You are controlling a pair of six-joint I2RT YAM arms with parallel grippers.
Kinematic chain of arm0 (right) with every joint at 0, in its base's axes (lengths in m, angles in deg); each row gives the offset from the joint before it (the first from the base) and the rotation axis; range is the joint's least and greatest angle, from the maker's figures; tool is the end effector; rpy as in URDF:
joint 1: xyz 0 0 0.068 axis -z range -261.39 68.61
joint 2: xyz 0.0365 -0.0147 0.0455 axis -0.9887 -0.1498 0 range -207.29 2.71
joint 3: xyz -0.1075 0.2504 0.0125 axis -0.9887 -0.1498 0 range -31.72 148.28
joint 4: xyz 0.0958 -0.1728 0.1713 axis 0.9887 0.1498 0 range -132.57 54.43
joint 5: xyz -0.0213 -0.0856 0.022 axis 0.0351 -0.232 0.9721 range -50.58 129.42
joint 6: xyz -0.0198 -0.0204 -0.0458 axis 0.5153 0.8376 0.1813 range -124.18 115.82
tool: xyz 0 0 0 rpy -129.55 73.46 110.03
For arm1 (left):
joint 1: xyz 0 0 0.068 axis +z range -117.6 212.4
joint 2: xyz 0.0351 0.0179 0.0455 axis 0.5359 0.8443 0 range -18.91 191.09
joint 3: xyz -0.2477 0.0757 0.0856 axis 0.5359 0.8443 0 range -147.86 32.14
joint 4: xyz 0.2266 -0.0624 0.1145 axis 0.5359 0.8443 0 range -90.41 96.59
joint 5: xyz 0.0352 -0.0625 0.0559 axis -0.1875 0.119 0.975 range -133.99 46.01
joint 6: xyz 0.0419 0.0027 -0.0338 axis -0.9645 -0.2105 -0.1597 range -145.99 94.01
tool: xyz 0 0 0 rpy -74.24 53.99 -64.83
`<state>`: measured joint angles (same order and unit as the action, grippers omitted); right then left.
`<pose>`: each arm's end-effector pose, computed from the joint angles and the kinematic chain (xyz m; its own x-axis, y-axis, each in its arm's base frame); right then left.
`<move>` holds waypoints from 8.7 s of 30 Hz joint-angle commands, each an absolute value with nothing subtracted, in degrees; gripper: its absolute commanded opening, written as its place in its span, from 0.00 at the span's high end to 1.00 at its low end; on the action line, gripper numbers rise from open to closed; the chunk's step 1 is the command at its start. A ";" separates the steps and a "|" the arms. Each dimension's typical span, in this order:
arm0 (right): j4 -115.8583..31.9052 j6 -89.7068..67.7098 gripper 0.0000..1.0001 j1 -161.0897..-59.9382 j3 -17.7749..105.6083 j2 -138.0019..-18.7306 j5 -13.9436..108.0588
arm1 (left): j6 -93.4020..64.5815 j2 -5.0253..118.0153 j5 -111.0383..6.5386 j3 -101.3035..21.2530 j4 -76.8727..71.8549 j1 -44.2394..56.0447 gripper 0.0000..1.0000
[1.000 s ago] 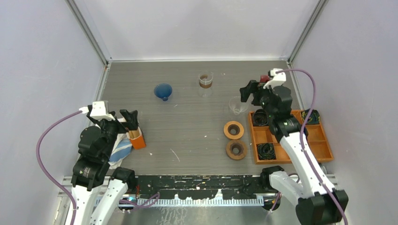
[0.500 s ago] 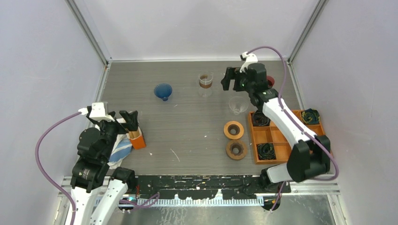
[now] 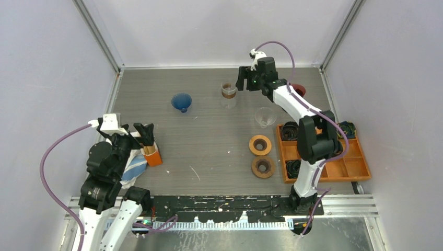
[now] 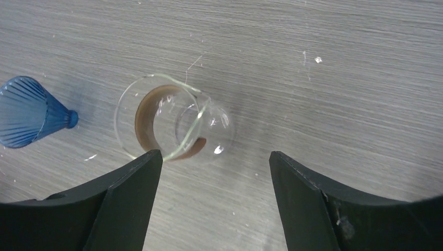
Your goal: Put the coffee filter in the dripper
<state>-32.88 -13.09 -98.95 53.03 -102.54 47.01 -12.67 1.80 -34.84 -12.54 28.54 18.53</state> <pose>0.4128 0.1356 0.2836 -0.5369 -0.0090 -0.8436 -0.3288 0.9231 0.1994 0.0804 -0.0141 0.3518 -0.1010 -0.2092 -0.9726 0.0613 0.9745 -0.2160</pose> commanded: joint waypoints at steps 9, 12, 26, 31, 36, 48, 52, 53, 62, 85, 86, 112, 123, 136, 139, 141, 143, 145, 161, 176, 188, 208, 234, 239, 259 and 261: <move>-31.70 -19.27 0.30 -101.31 66.48 -113.92 45.90 | -13.45 4.28 -34.81 -13.57 26.15 18.42 0.01; -28.80 -19.17 0.39 -101.63 70.37 -116.82 45.50 | -13.53 4.17 -34.58 -13.50 26.14 18.34 0.01; -19.42 -16.07 0.70 -104.26 72.08 -115.93 43.19 | -13.69 3.85 -34.06 -13.40 26.25 18.36 0.01; -15.90 -14.74 0.78 -104.87 72.47 -114.41 43.69 | -13.73 3.50 -34.17 -13.34 26.28 18.35 0.01; -12.55 -13.14 0.81 -106.65 72.06 -112.54 44.07 | -13.71 3.33 -34.14 -13.38 26.25 18.35 0.01; -9.39 -10.22 0.84 -115.57 62.55 -103.57 43.32 | -13.74 3.02 -34.67 -13.38 26.40 18.39 0.01; -10.72 -10.28 0.84 -118.95 57.62 -100.51 42.75 | -13.71 2.80 -35.15 -13.47 26.53 18.35 0.01; -11.11 -10.48 0.84 -119.69 56.04 -99.78 42.43 | -13.69 2.73 -35.25 -13.45 26.57 18.39 0.01; -16.13 -10.67 0.84 -124.96 47.52 -94.10 42.32 | -14.02 2.45 -36.60 -13.38 26.70 18.42 0.01; -19.49 -11.53 0.53 -125.95 41.95 -82.54 39.55 | -14.16 3.65 -37.71 -13.47 26.95 18.37 0.01; -19.24 -11.47 0.52 -125.90 41.34 -81.47 38.98 | -14.14 3.82 -37.89 -13.50 26.98 18.42 0.01; -3.83 -30.20 0.31 -122.91 20.84 -64.28 26.06 | -14.71 7.70 -41.77 -14.53 27.67 18.42 0.01; -1.88 -37.91 0.33 -123.28 16.16 -66.51 30.19 | -14.83 7.65 -41.48 -14.58 27.71 18.41 0.01; -4.71 -42.31 0.41 -123.94 10.77 -70.44 29.44 | -14.82 7.74 -41.75 -14.70 27.82 18.39 0.01; -6.24 -42.50 0.43 -123.97 9.81 -71.29 28.87 | -14.75 7.61 -41.76 -14.79 27.81 18.43 0.01; -6.93 -42.52 0.44 -124.05 9.32 -71.83 28.24 | -14.77 7.52 -41.66 -14.75 27.84 18.34 0.01; -7.74 -42.59 0.45 -124.08 8.96 -72.34 28.10 | -14.82 7.69 -41.78 -14.79 27.84 18.39 0.01; -8.42 -42.59 0.45 -124.04 8.51 -72.80 28.25 | -14.78 7.71 -41.85 -14.79 27.86 18.38 0.01; -6.79 -42.50 0.62 -126.06 9.88 -73.13 27.43 | -14.80 7.90 -41.85 -14.78 27.76 18.40 0.01; 5.63 -38.73 0.74 -128.75 23.82 -68.38 23.37 | -14.90 7.51 -41.82 -14.78 27.74 18.37 0.01; 11.26 -27.24 0.76 -128.84 42.29 -74.65 26.23 | -14.80 6.60 -41.95 -14.70 27.74 18.36 0.01; 8.11 -16.36 0.76 -135.76 62.14 -91.29 31.55 | -14.98 6.54 -39.84 -14.92 28.45 18.42 0.01; 8.68 -14.89 0.72 -138.12 69.77 -104.17 29.66 | -14.99 5.80 -39.90 -14.87 28.34 18.38 0.01; 8.67 -14.89 0.68 -138.16 70.14 -104.97 29.74 | -15.00 5.77 -40.02 -14.88 28.33 18.37 0.01; 7.82 -15.41 0.44 -139.36 69.08 -99.28 31.35 | -14.92 5.95 -40.24 -14.80 28.29 18.41 0.01; 7.03 -15.55 0.43 -139.31 68.33 -97.68 30.85 | -14.94 5.99 -40.33 -14.79 28.25 18.41 0.01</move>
<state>10.05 -15.10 -139.08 67.96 -104.55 31.01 -14.42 6.30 -40.07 -12.63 30.14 18.53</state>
